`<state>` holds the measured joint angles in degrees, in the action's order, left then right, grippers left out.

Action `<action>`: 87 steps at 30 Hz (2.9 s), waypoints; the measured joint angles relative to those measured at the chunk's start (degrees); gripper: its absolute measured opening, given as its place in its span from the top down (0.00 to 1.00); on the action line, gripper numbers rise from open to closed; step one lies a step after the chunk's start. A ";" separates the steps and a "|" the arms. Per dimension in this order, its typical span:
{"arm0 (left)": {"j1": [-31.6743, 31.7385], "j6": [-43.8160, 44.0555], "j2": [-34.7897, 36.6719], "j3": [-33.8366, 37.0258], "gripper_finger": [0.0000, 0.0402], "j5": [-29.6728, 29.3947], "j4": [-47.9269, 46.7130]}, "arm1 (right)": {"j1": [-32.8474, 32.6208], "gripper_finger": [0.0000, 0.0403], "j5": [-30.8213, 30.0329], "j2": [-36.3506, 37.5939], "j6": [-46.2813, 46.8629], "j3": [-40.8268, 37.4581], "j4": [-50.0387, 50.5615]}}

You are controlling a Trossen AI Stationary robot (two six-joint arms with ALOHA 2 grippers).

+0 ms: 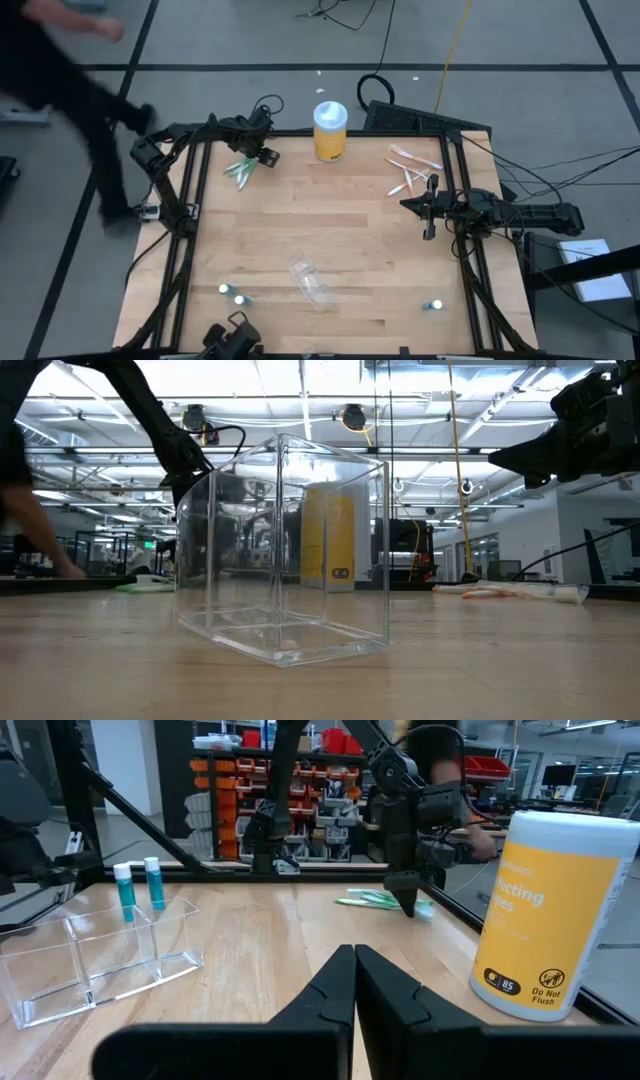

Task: Pick & Place toothbrushing station
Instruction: Put the green toothbrush into the transparent organizer

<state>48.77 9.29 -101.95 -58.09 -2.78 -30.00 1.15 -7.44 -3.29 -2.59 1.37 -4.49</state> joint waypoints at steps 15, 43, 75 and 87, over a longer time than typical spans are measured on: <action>-5.38 5.08 13.57 0.01 0.46 -6.49 -9.40 | 0.00 0.99 0.00 0.01 0.00 -0.01 0.02; -11.58 14.54 14.21 6.99 0.46 -13.42 -7.51 | 0.01 0.99 0.00 0.01 0.00 0.00 0.02; -7.22 10.10 3.33 7.00 0.46 -12.90 7.78 | 0.01 0.99 0.00 0.02 0.00 0.00 0.02; -7.30 2.27 3.34 5.55 0.46 -12.22 7.43 | 0.02 0.99 0.00 0.02 0.00 0.00 0.02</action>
<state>41.47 11.56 -98.61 -52.54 -15.00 -22.57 1.16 -7.44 -3.27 -2.59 1.36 -4.47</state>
